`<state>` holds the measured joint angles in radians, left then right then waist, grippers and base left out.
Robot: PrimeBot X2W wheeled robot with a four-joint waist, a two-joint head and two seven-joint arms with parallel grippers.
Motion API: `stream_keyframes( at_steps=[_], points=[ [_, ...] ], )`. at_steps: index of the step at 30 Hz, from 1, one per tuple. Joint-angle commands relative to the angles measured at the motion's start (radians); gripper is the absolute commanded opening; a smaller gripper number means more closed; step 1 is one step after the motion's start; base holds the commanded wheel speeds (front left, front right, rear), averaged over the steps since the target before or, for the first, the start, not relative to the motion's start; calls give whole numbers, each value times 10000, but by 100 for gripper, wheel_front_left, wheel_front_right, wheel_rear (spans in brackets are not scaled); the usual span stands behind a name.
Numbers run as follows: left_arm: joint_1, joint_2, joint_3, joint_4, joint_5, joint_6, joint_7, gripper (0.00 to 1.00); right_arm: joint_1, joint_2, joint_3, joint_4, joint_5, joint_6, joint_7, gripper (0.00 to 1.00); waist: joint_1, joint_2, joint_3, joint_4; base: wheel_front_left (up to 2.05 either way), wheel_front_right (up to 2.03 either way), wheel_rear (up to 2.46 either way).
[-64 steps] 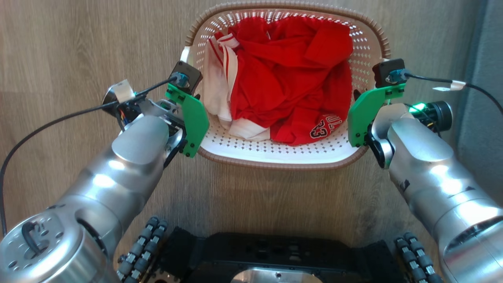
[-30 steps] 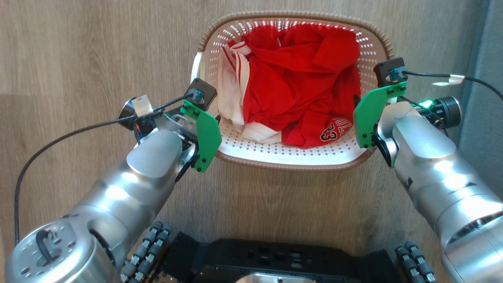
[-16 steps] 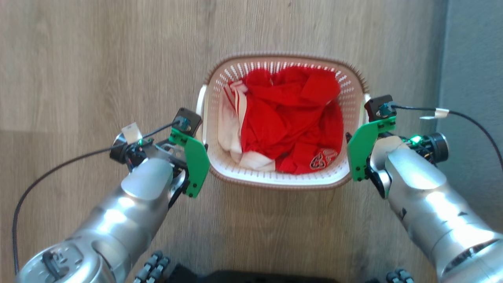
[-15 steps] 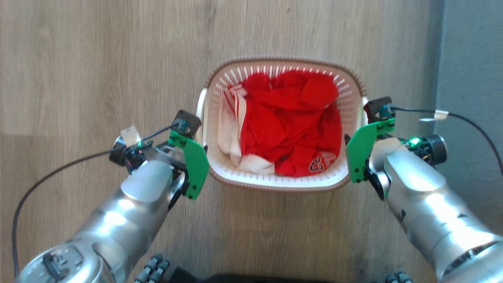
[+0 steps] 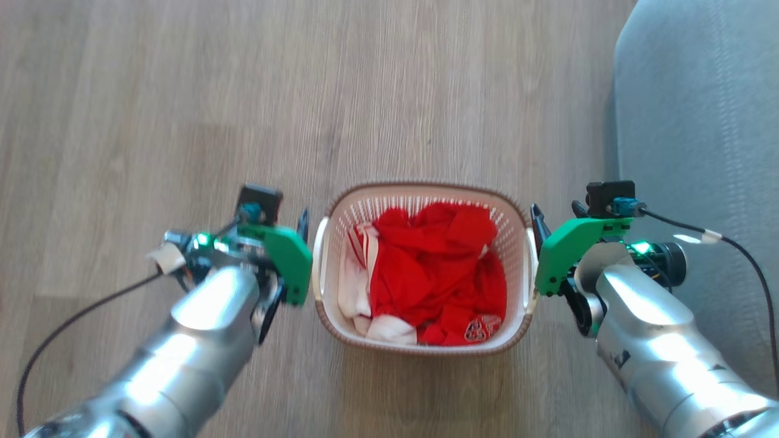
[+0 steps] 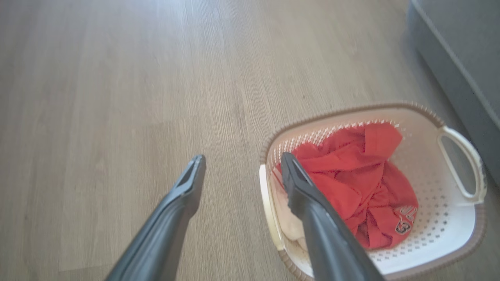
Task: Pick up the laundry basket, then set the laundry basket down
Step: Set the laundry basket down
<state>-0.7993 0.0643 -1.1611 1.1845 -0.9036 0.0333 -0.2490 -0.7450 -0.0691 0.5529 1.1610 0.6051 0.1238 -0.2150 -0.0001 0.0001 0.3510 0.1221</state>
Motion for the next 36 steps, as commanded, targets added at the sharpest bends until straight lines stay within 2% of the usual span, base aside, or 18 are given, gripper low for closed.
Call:
stream_keyframes(
  at_steps=[1, 4, 6, 7, 8, 13, 18, 23, 27, 36],
  points=[
    [-320, 589, 706, -923, 440, 470, -121, 100, 305, 189, 14, -359, 108, 69, -282, 100, 1, -1, -736, 24, 0, 0, 0],
    [220, 1202, 2027, -2970, 1503, 1144, -124, 100, 442, 189, -237, -852, 111, 69, -444, 100, 1, -1, -1120, 44, 0, 0, 0],
    [800, 1491, 3085, -4388, 2297, 1408, -125, 100, 521, 162, -826, -1644, -226, 69, -458, 100, 1, -1, -1321, 35, 0, 0, 0],
    [800, 1491, 3085, -4388, 2297, 1408, -125, 100, 521, 162, -826, -1644, -226, 69, -458, 100, 1, -1, -1321, 35, 0, 0, 0],
    [1462, 1636, 4134, -5697, 3107, 1490, -125, 100, 855, 87, -1604, -2689, -866, 69, -462, 100, 1, -1, -1509, 42, 0, 0, 0],
    [2994, 1503, 6229, -8330, 5002, 1131, -126, 100, 2270, 155, -3526, -5586, -2443, 69, -465, 100, 1, -1, -1862, 63, 0, 0, 0],
    [4259, 946, 7816, -10135, 6416, 650, -127, 100, 3515, 184, -3710, -8069, -2586, 69, -465, 100, 1, -1, -2141, 32, 0, 0, 0],
    [5374, 479, 8697, -11084, 7267, 8, -127, 100, 4541, 186, -3868, -9885, -2554, 69, -466, 100, 1, -1, -2316, -44, 0, 0, 0],
    [6085, 138, 9132, -10807, 7193, -615, -127, 100, 5294, 187, -3762, -10703, -2684, 69, -466, 100, 1, -1, -2483, -95, 0, 0, 0],
    [6925, -125, 9479, -10534, 7186, -1221, -127, 100, 6551, 188, -3889, -11160, -2383, 69, -467, 100, 1, -1, -2758, -160, 0, 0, 0]
  ],
)
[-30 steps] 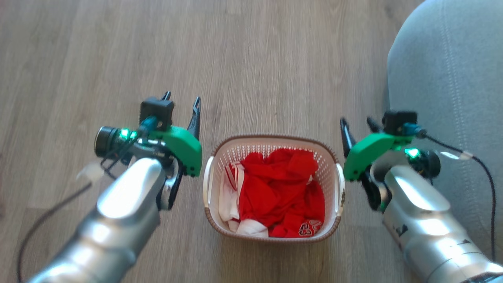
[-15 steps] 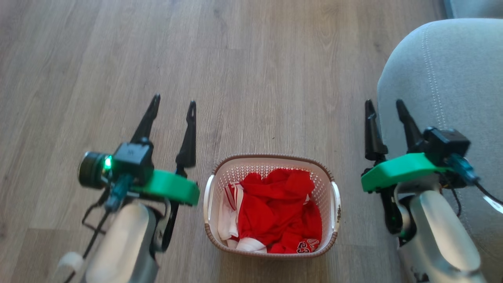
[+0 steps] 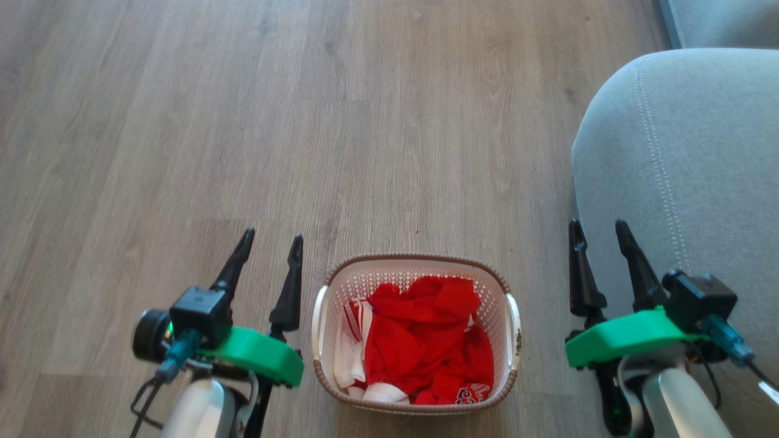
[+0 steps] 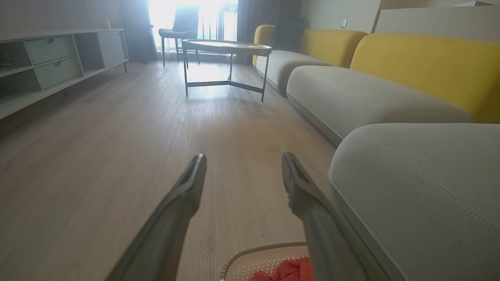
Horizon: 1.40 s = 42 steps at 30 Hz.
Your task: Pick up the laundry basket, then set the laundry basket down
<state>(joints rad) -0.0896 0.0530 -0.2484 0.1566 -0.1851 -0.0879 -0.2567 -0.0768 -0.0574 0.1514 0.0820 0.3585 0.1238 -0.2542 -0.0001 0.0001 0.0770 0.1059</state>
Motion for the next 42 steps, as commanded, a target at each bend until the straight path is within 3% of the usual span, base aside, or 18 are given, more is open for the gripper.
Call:
stream_keyframes(
  at_steps=[1, 13, 27, 33, 42],
  points=[
    [-125, -17, 356, -278, -3, -26, -51, 100, -42, 71, 112, -352, 126, 69, -75, 100, 1, -1, -34, 6, 0, 0, 0],
    [-56, -26, 133, -608, -54, 210, -51, 100, 30, 71, 28, -40, -16, 69, -76, 100, 1, -1, -59, 108, 0, 0, 0],
    [20, -27, 221, -374, -560, 138, -51, 100, 41, 72, 134, -67, -66, 69, -76, 100, 1, -1, -165, 38, 0, 0, 0],
    [115, -27, 364, -321, -1618, 86, -51, 100, 111, 72, 121, -128, -90, 69, -76, 100, 1, -1, -268, 47, 0, 0, 0],
    [130, -27, 406, -150, -2043, -65, -51, 100, 164, 72, 46, -65, 9, 69, -76, 100, 1, -1, -360, 23, 0, 0, 0]
  ],
)
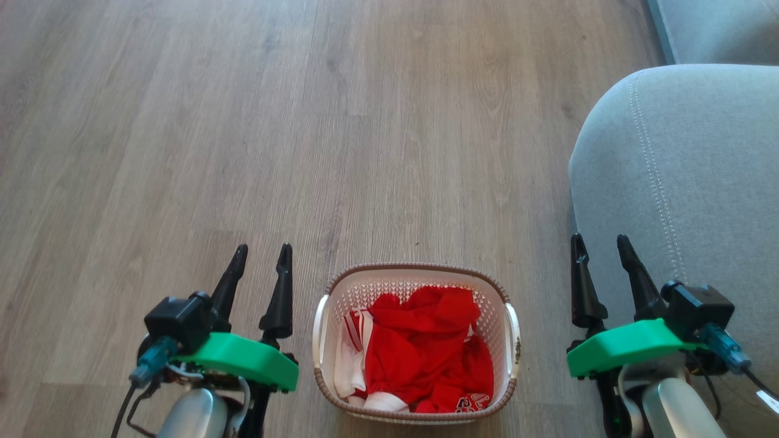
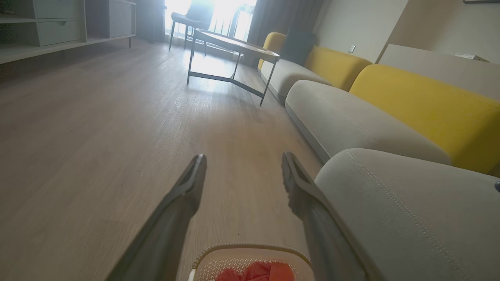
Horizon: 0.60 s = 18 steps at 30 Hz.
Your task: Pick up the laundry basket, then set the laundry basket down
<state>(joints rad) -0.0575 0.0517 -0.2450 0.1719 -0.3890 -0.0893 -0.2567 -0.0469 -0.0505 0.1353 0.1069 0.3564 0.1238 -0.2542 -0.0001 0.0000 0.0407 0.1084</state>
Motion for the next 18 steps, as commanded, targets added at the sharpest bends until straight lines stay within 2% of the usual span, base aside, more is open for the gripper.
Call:
stream_keyframes(
  at_steps=[1, 10, 11, 18],
  points=[
    [-195, -14, 359, -282, -18, -62, -51, 100, -145, 3, 196, -308, 41, 69, -76, 100, 1, 0, 14, -9, 0, 0, 0],
    [-302, -14, 333, -145, -39, -97, -51, 100, -259, 3, 148, -282, 62, 69, -76, 100, 1, 0, 187, -45, 0, 0, 0],
    [-2, 0, -7, 106, -19, -73, 0, 0, -1, 0, -39, 14, 46, 0, 0, 0, 1, 0, 188, -46, 0, 0, 0],
    [149, 26, 27, 591, -414, -74, 81, 0, 139, -12, -45, 520, 455, 2, 85, 0, 1, 0, 178, -80, 0, 0, 0]
  ],
)
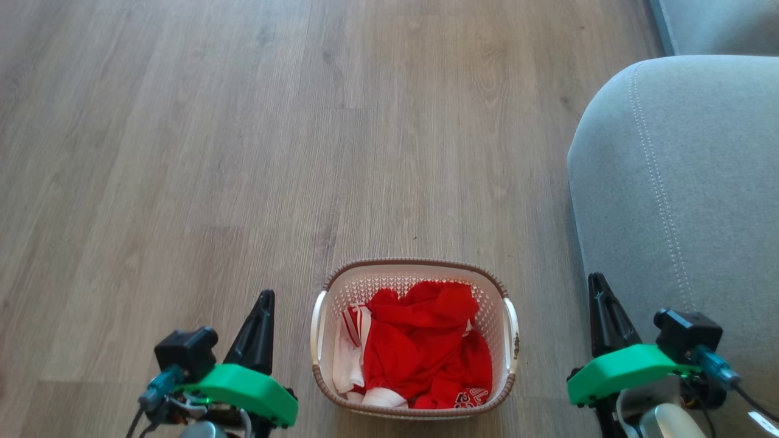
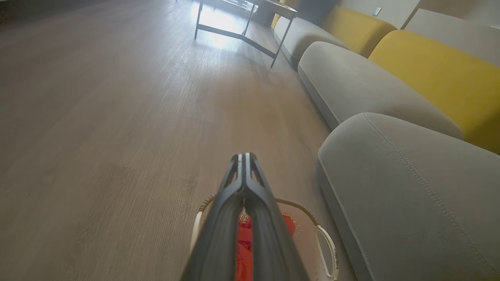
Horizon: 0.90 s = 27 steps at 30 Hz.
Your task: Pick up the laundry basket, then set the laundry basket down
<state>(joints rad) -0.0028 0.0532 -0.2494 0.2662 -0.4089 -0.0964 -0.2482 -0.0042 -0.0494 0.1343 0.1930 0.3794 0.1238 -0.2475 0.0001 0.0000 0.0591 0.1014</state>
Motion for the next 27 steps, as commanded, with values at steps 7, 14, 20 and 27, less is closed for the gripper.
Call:
stream_keyframes(
  at_steps=[7, 14, 20, 27],
  points=[
    [-433, 52, 195, -336, -847, -18, 137, 0, -336, -69, -102, -287, 874, 5, 154, 0, 0, 0, -34, -60, 0, 0, 0],
    [-489, 101, 387, -301, -1783, -48, 350, 0, -395, -121, -211, -218, 1832, 10, 363, 0, 0, 0, -76, -134, 0, 0, 0],
    [-524, 130, 521, -283, -2402, -67, 496, 0, -429, -149, -292, -179, 2463, 14, 508, 0, 0, 0, -103, -184, 0, 0, 0],
    [-560, 158, 684, -284, -3118, -87, 670, 0, -467, -177, -392, -134, 3194, 18, 682, 0, 0, 0, -135, -242, 0, 0, 0]
  ],
)
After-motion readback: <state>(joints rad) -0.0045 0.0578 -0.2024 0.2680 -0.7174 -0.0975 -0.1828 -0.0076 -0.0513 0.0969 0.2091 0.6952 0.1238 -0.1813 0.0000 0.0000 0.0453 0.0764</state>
